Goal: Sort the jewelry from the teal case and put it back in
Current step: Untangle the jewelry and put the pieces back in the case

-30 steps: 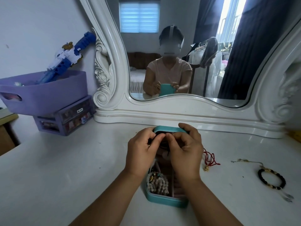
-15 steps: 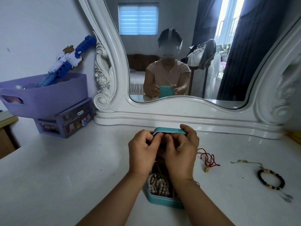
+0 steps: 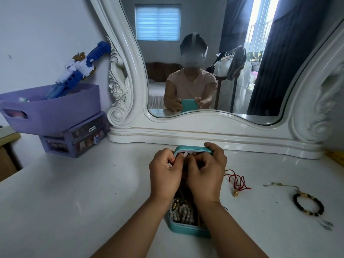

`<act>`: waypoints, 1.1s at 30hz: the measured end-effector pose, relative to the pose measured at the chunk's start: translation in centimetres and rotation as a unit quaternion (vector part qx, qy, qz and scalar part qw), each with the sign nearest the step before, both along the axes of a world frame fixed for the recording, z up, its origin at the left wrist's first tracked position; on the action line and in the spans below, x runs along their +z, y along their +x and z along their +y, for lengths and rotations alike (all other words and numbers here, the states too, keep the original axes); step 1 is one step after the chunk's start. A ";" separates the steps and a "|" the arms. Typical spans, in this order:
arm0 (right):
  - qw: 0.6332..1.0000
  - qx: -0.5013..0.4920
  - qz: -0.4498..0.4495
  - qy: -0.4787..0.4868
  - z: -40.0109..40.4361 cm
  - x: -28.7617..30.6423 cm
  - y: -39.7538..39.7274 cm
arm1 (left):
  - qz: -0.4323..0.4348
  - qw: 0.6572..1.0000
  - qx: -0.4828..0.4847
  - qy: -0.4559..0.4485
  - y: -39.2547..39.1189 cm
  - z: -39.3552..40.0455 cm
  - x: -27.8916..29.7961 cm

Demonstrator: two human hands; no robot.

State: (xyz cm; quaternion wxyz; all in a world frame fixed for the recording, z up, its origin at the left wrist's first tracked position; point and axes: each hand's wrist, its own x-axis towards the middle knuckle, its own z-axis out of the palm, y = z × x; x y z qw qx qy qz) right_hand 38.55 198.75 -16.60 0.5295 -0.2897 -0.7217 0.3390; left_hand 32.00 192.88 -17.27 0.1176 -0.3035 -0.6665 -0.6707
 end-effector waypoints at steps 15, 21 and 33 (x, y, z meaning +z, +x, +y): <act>0.953 0.103 -0.277 0.069 1.2 -0.2 4.7 | -0.052 0.988 -0.122 -0.076 -1.3 -3.2 -0.8; 0.925 0.045 -0.373 0.050 0.4 0.4 4.2 | -0.024 0.981 -0.142 -0.133 -0.9 -3.5 -0.4; 0.993 0.072 -0.087 -0.043 0.9 0.5 3.9 | 0.143 0.960 -0.108 -0.216 -1.2 -3.3 -1.1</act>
